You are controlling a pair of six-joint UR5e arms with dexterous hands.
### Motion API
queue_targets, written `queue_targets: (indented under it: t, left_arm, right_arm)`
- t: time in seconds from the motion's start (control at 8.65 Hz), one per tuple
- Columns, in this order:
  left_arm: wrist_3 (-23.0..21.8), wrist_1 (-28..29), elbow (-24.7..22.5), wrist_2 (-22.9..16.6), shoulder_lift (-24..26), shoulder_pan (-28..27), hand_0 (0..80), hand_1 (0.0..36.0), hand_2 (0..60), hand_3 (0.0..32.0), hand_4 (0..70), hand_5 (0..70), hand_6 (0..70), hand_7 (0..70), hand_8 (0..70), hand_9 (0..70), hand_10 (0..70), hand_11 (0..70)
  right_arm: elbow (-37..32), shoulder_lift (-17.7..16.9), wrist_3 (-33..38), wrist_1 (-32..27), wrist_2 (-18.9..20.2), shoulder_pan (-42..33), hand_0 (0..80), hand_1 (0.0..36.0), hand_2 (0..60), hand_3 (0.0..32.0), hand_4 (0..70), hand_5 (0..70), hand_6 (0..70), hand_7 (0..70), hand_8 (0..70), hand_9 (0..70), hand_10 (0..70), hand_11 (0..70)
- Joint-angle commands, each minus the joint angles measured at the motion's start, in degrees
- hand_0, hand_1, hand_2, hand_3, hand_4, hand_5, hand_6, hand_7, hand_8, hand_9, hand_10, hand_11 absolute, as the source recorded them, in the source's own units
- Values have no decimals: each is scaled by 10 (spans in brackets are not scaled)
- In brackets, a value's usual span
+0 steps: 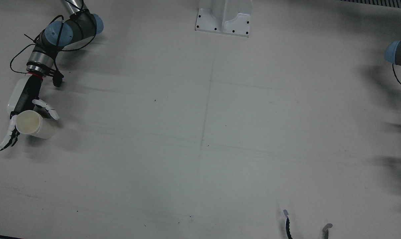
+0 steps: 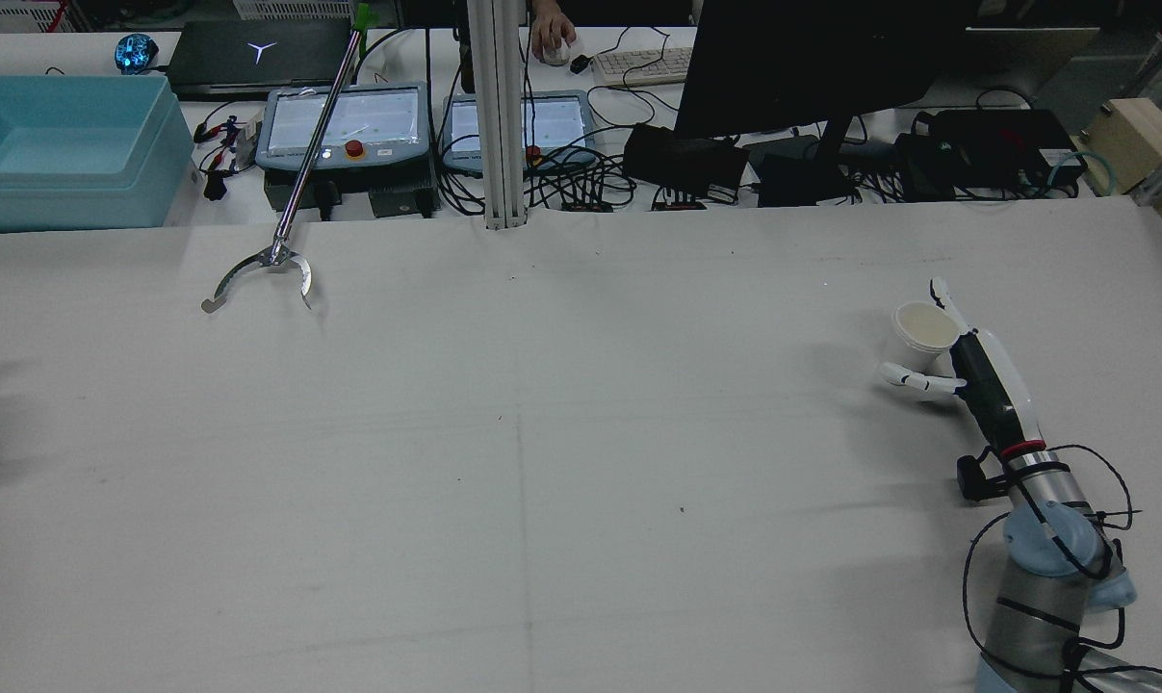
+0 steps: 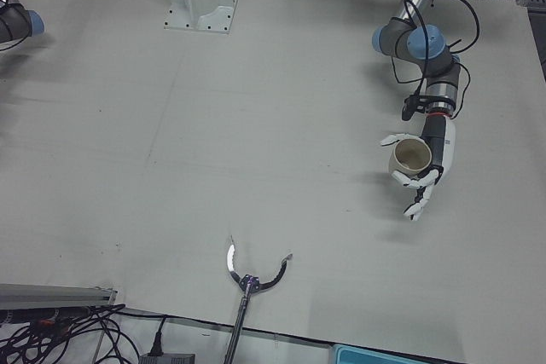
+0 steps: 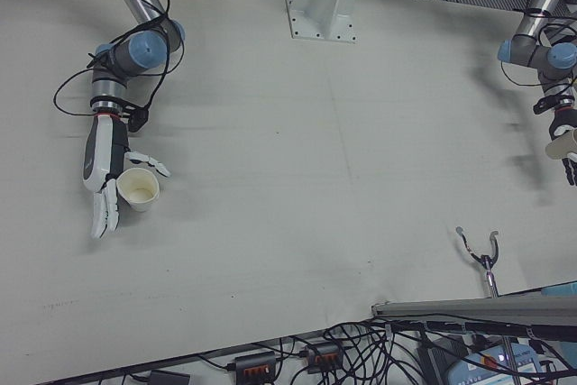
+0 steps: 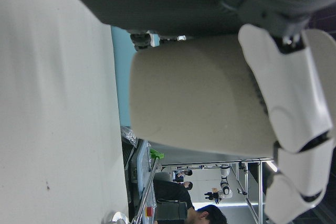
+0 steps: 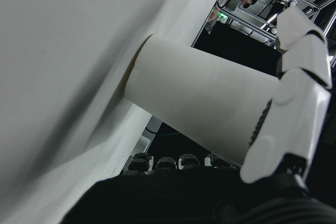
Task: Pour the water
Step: 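Close the right hand fingers around the white cup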
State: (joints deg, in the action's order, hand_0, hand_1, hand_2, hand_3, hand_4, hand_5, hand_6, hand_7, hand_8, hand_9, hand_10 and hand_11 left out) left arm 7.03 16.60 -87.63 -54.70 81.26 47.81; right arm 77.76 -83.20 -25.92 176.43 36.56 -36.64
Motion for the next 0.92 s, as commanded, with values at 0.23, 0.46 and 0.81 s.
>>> queue_targets:
  t: [0.23,0.46,0.81]
  left_arm:
    - [0,0,-1,0,-1,0,481,119,244,0,511,700,106,201,61,112,41,64]
    - [0,1,-1,0,-2,0,482,119,239,0,511,700,106,201,61,112,41,64]
    - [-1,12,-5,0,-21,0,481,121,251,0,511,700,105,201,61,112,41,64]
  right_arm:
    - [-1,4,0,0,-1,9,478,168,241,0,271,284,53,116,17,45,43,74]
    - [1,4,0,1,-1,13,481,159,245,0,367,437,86,173,31,70,54,86]
    - [19,3,1,5,-1,16,489,204,390,0,345,700,93,188,33,79,60,99]
